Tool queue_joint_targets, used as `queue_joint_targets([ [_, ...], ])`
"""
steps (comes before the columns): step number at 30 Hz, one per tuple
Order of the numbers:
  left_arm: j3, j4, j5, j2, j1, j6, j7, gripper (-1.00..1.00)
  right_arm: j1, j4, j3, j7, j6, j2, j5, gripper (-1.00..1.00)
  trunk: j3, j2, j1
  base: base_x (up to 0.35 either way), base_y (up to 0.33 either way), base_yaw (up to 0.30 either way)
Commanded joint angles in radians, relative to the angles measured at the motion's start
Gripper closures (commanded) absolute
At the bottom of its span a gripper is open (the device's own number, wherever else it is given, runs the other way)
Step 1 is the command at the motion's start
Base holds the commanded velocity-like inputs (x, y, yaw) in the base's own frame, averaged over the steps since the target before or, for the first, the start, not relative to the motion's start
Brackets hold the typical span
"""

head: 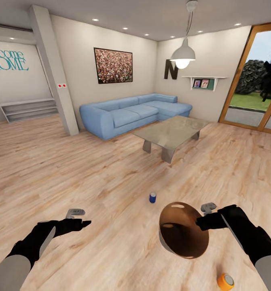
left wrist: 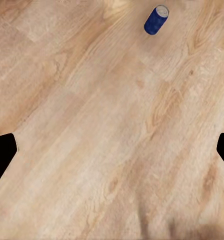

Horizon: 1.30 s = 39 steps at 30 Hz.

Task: Put the three can of soda from the living room inside the tash can in the kitchen.

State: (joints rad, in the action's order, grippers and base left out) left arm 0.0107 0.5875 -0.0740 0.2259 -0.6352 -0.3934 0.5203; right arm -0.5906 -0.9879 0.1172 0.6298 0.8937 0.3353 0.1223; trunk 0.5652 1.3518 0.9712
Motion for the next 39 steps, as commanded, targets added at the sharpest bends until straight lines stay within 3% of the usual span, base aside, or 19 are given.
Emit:
queue_joint_targets([
  [1,0.0,0.0,0.0,0.0,0.0,0.0,0.0,-1.0,0.0,0.0,0.0,0.005,0.004,0.0,-0.013,1.0,0.0,0.0,0.0,0.283,0.195,0.0],
  [23,0.001,0.002,0.007,-0.003,0.0,0.002,-0.003,-1.0,0.0,0.001,-0.013,0.003,0.004,-0.004,-0.023,1.0,-0.001,0.0,0.0,0.284,0.18,-0.027],
  [27,0.0,0.001,0.008,-0.003,0.0,0.002,-0.003,-1.0,0.0,0.001,-0.088,0.008,0.002,-0.004,-0.024,1.0,-0.003,0.0,0.0,0.284,0.135,-0.183],
  [28,0.0,0.001,0.008,-0.003,0.0,0.002,-0.003,-1.0,0.0,0.003,-0.132,0.012,0.0,-0.004,-0.024,1.0,-0.003,0.0,0.0,0.284,0.08,-0.101],
  [32,0.0,0.001,0.008,-0.003,0.0,0.002,-0.004,-1.0,0.0,0.007,-0.212,0.029,-0.037,-0.004,-0.025,1.0,-0.004,0.0,0.0,0.279,0.046,-0.058],
  [39,0.0,0.001,0.009,-0.005,0.0,0.002,-0.01,-1.0,0.0,0.012,-0.245,0.053,-0.054,-0.017,-0.019,1.0,-0.004,0.0,0.0,0.273,0.011,-0.031],
])
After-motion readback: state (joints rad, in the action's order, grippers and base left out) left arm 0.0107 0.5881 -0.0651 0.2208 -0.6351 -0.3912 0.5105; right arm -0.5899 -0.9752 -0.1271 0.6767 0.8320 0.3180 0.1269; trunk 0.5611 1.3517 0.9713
